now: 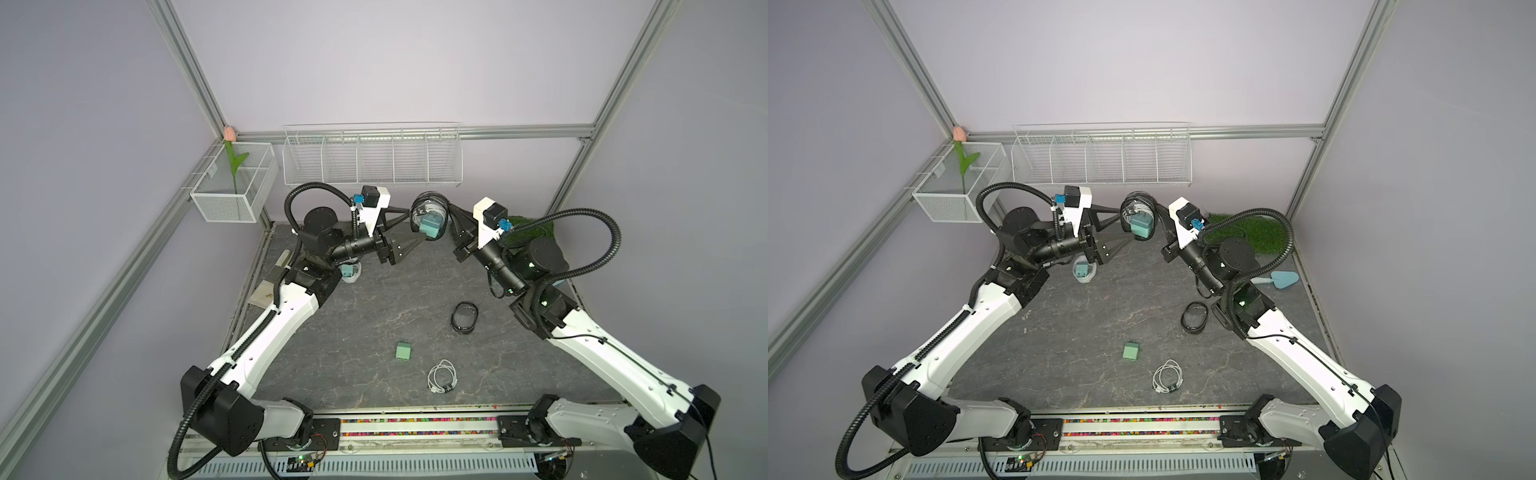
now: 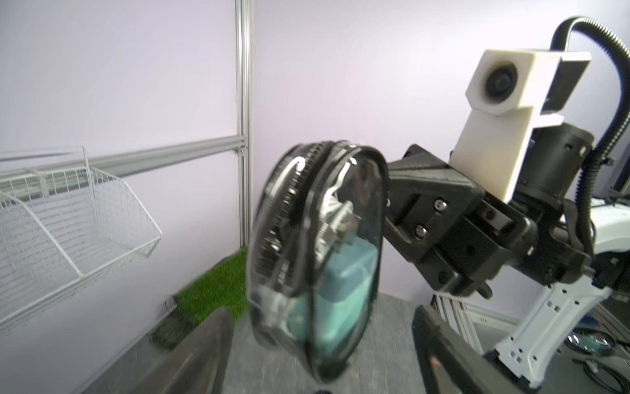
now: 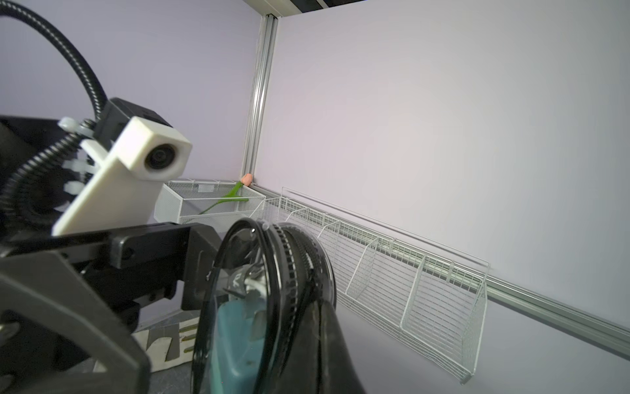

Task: Pack away charging kits
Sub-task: Adjust the storage bag.

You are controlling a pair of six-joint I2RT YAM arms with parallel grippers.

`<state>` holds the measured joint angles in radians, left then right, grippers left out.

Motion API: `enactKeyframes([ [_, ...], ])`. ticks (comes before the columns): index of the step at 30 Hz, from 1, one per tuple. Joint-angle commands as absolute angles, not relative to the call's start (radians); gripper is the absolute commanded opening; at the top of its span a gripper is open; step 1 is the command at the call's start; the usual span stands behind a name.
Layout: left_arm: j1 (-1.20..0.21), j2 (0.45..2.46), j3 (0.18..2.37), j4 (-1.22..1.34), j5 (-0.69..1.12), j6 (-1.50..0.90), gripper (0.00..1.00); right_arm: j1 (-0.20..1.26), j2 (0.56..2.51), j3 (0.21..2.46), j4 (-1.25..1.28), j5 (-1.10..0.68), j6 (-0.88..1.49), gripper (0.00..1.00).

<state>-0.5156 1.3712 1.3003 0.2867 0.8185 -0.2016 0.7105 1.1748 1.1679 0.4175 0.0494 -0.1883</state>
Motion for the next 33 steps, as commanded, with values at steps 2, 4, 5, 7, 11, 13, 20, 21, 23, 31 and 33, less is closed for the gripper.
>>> enactKeyframes([
  [2,-0.508,1.426,1.286,0.621,0.818,-0.374,0.86,0.738,1.184,1.205,0.489,0.081,-0.137,0.06],
  [4,-0.508,1.453,1.297,0.695,0.849,-0.425,0.86,0.747,1.196,1.214,0.499,0.079,-0.135,0.06],
  [5,-0.508,1.465,1.302,0.733,0.863,-0.450,0.86,0.753,1.204,1.223,0.499,0.092,-0.134,0.07],
  [7,-0.508,1.495,1.314,0.813,0.905,-0.518,0.86,0.759,1.220,1.237,0.511,0.105,-0.133,0.06],
  [11,-0.507,1.545,1.328,0.939,0.962,-0.631,0.87,0.763,1.251,1.273,0.512,0.138,-0.119,0.06],
  [13,-0.506,1.564,1.334,1.001,0.975,-0.679,0.87,0.765,1.263,1.282,0.524,0.145,-0.109,0.06],
  [20,-0.506,1.576,1.317,1.118,0.956,-0.735,0.86,0.768,1.296,1.307,0.560,0.226,-0.058,0.06],
  [21,-0.506,1.573,1.311,1.129,0.945,-0.736,0.85,0.768,1.299,1.306,0.565,0.228,-0.050,0.06],
  [23,-0.506,1.574,1.317,1.136,0.941,-0.744,0.82,0.769,1.305,1.310,0.571,0.218,-0.039,0.07],
  [31,-0.508,1.624,1.359,1.158,0.944,-0.792,0.81,0.785,1.316,1.325,0.598,0.208,-0.026,0.06],
  [33,-0.506,1.628,1.365,1.151,0.941,-0.790,0.81,0.785,1.319,1.327,0.600,0.209,-0.025,0.06],
])
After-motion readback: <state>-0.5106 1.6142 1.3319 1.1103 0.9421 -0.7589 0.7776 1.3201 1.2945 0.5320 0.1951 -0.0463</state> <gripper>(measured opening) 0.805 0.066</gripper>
